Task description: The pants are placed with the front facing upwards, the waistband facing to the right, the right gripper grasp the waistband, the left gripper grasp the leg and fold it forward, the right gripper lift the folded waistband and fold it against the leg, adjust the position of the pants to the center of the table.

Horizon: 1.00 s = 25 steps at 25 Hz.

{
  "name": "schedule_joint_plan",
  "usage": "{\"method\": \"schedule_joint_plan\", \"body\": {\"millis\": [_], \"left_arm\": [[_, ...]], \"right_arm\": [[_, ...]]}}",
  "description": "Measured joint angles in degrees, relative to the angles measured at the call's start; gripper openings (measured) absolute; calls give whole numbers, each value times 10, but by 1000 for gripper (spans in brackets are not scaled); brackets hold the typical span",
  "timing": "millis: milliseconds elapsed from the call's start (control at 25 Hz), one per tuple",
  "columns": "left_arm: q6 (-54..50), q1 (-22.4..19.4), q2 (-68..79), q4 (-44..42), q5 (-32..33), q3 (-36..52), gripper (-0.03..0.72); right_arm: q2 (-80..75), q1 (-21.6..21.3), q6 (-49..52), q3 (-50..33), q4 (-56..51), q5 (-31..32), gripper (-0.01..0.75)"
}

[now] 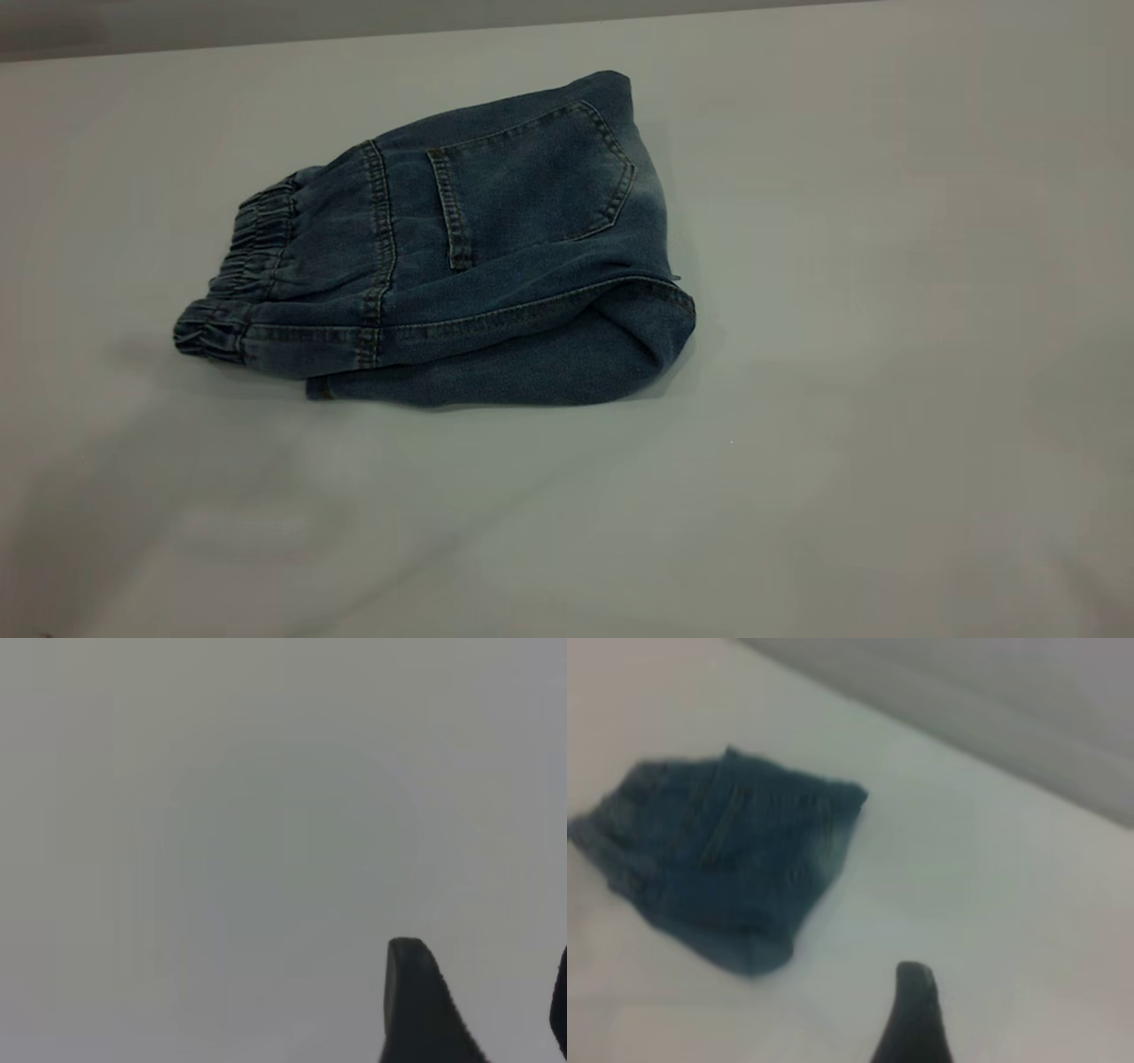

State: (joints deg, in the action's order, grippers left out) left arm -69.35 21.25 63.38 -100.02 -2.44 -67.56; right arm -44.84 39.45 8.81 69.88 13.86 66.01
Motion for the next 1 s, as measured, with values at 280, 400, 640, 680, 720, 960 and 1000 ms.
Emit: {"method": "schedule_joint_plan", "body": {"millis": [280,400,640,680,720,960,1000], "left_arm": [[-17,0,-30,0,-45,0,288],[-54,0,-44,0,-60,15,286],[-88,0,-105,0,-60,101,286],[-98,0,-120,0,-60,118,286],[-111,0,-133,0,-60,137,286],[-154,0,-246,0,-60,238,286],[-157,0,-264,0,-60,253,286]], "right_arm": [[218,0,24,-199,11,-24,481],[288,0,49,-276,-16,-28,481],[358,0,47,-382,-64,-30,481],[359,0,43,-394,-74,-31,481],[361,0,38,-402,-82,-37,481],[362,0,28,-408,-88,-47,481],[362,0,28,-408,-88,-47,481]]}}
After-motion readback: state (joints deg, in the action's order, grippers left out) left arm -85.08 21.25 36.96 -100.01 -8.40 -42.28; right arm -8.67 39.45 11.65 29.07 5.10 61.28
